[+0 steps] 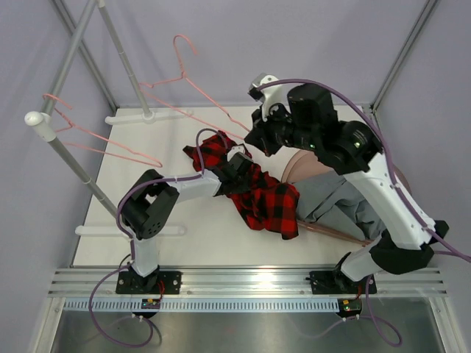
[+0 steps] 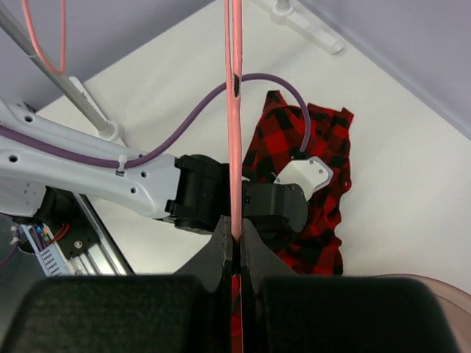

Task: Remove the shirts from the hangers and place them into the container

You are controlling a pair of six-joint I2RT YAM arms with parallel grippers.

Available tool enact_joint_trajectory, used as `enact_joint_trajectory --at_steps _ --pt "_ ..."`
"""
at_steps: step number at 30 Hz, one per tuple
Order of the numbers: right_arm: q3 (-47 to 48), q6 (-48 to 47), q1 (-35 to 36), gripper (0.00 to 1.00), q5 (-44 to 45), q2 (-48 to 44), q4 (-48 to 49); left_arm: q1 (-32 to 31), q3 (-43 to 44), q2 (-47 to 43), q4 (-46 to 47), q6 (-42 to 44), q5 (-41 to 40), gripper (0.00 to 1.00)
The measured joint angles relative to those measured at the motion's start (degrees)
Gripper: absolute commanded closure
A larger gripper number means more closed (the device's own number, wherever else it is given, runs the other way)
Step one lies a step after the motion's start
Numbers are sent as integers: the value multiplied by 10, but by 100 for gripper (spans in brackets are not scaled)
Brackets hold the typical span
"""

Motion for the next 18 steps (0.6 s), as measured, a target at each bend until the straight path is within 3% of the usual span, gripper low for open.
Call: enact_joint_trajectory --at_steps 8,14,18 --pt "106 -26 0 100 -21 160 -10 11 -116 -52 123 -33 53 100" --pt "305 -38 0 100 -53 312 -21 -18 -221 -153 121 -47 54 100" --pt "338 -42 2 100 -78 368 -3 -49 -257 -211 97 -54 46 100"
